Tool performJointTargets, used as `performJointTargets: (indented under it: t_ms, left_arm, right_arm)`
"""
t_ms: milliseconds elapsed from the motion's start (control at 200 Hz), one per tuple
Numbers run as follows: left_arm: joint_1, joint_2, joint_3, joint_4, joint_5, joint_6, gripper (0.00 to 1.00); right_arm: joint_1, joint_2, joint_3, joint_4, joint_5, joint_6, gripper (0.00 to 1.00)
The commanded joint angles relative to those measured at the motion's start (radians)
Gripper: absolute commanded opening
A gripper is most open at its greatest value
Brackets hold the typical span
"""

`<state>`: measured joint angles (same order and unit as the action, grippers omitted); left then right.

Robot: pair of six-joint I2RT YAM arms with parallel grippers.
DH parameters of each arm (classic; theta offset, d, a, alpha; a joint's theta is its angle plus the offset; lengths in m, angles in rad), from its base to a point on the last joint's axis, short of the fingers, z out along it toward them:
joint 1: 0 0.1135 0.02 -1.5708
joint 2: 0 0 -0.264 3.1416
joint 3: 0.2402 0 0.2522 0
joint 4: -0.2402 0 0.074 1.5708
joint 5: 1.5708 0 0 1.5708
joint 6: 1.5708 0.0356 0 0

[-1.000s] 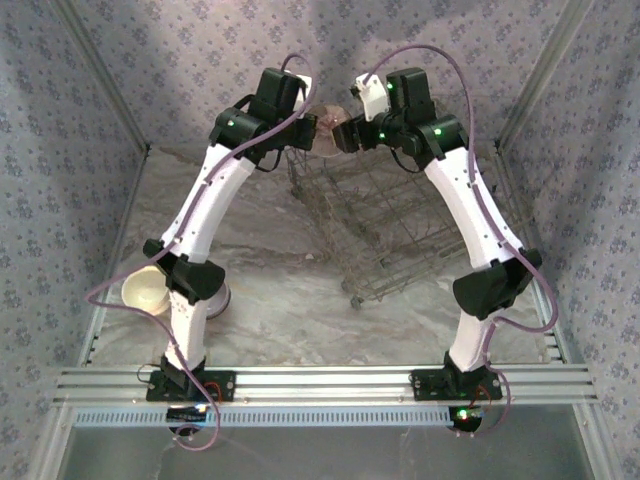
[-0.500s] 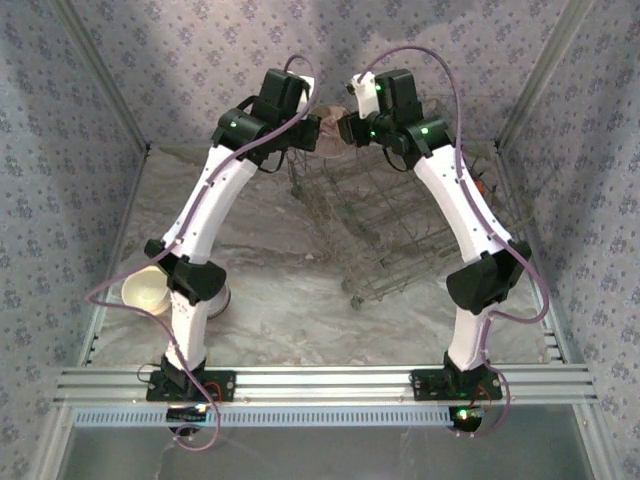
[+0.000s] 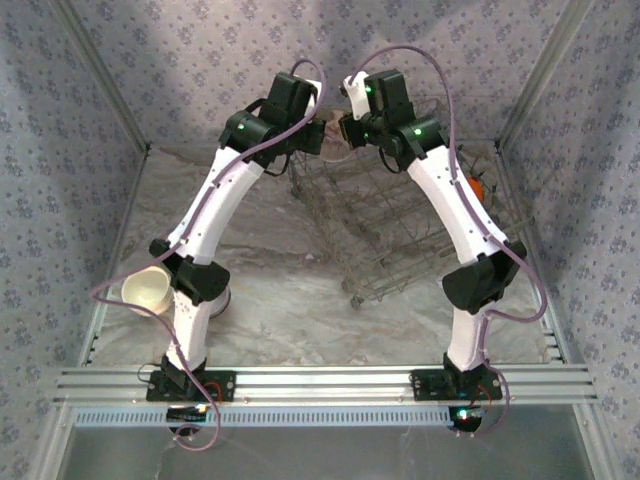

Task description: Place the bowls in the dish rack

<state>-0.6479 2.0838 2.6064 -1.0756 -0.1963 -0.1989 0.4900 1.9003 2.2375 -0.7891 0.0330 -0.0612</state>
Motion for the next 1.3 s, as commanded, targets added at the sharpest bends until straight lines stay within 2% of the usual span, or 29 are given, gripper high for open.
performJointTargets:
  t_ms: [0,125,210,240,410,545,660,765,970,1119,1294]
  left_arm:
    - [-0.012,-0.002,0.042,0.035,-0.006,-0.023,0.00]
    - [-0.013,-0.002,0.044,0.039,0.018,-0.031,0.00]
    - [-0.013,-0.003,0.043,0.041,0.035,-0.034,0.07]
    - [-0.013,-0.003,0.044,0.042,0.043,-0.035,0.10]
    - [-0.011,-0.018,0.045,0.042,0.055,-0.037,0.47]
    - [-0.001,-0.053,0.022,0.058,0.054,-0.030,0.60]
    - [0.019,-0.102,-0.054,0.095,0.068,-0.030,0.63]
    - [0.052,-0.146,-0.142,0.121,0.086,-0.038,0.64]
    - [0.164,-0.235,-0.367,0.197,0.224,-0.102,0.65]
    - [0.218,-0.272,-0.488,0.226,0.281,-0.127,0.65]
    - [0.240,-0.295,-0.579,0.256,0.315,-0.134,0.66]
  right_arm:
    - [0.008,0.017,0.033,-0.016,0.049,0.007,0.14]
    - [0.010,0.018,0.030,-0.019,0.024,0.000,0.04]
    - [0.012,0.019,0.027,-0.021,0.024,-0.002,0.01]
    - [0.012,0.018,0.027,-0.021,0.027,-0.002,0.00]
    - [-0.014,0.016,0.027,-0.043,0.082,0.022,0.00]
    - [-0.096,0.011,0.038,-0.092,0.141,0.060,0.00]
    - [-0.174,-0.006,0.024,-0.132,0.263,0.042,0.00]
    - [-0.244,-0.034,-0.034,-0.135,0.424,-0.015,0.00]
    - [-0.335,-0.118,-0.260,0.002,0.675,-0.220,0.00]
    - [-0.363,-0.151,-0.376,0.100,0.829,-0.362,0.00]
    - [-0.356,-0.181,-0.467,0.183,0.897,-0.464,0.00]
